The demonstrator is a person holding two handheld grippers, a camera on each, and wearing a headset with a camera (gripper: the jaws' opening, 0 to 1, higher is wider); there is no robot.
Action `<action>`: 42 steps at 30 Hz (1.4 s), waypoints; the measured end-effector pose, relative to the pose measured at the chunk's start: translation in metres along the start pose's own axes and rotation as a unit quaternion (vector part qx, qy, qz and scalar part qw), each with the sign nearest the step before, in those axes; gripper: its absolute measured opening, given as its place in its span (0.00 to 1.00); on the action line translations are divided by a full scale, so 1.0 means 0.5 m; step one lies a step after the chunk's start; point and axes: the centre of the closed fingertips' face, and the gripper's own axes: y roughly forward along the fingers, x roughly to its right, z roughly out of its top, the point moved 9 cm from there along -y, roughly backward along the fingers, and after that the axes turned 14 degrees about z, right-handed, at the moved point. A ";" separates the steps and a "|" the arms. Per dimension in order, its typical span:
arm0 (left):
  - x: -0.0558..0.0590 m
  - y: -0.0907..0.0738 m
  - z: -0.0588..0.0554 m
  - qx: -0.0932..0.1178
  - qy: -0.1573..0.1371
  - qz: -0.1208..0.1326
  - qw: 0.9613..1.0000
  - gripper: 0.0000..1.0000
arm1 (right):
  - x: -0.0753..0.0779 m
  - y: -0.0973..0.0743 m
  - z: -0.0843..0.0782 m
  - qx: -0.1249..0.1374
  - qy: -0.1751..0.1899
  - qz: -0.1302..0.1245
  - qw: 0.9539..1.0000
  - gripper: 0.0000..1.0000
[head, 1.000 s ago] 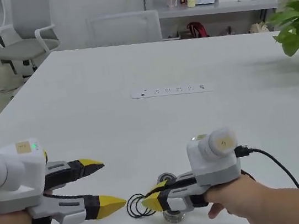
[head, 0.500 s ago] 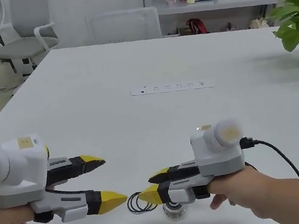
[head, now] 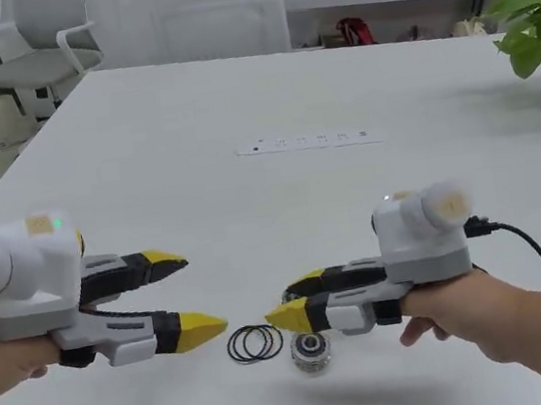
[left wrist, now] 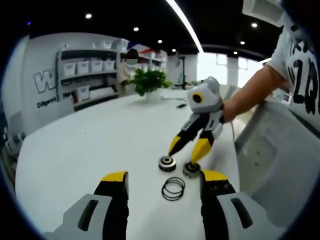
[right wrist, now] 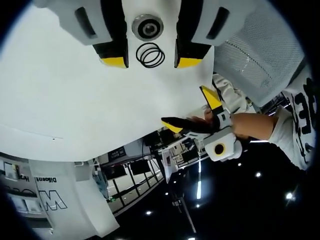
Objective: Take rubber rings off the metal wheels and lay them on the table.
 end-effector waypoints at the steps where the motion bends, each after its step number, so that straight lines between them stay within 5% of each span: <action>1: 0.000 0.001 0.001 0.001 0.000 0.000 1.000 0.58 | 0.001 -0.004 0.000 0.000 -0.001 -0.002 1.000 0.34; 20: 0.007 0.025 0.015 0.003 0.004 -0.010 1.000 0.57 | 0.026 -0.072 -0.006 0.007 0.001 -0.040 0.999 0.36; 42: 0.016 0.054 0.021 -0.002 0.009 -0.023 1.000 0.56 | 0.045 -0.091 -0.021 0.002 0.002 -0.060 0.998 0.35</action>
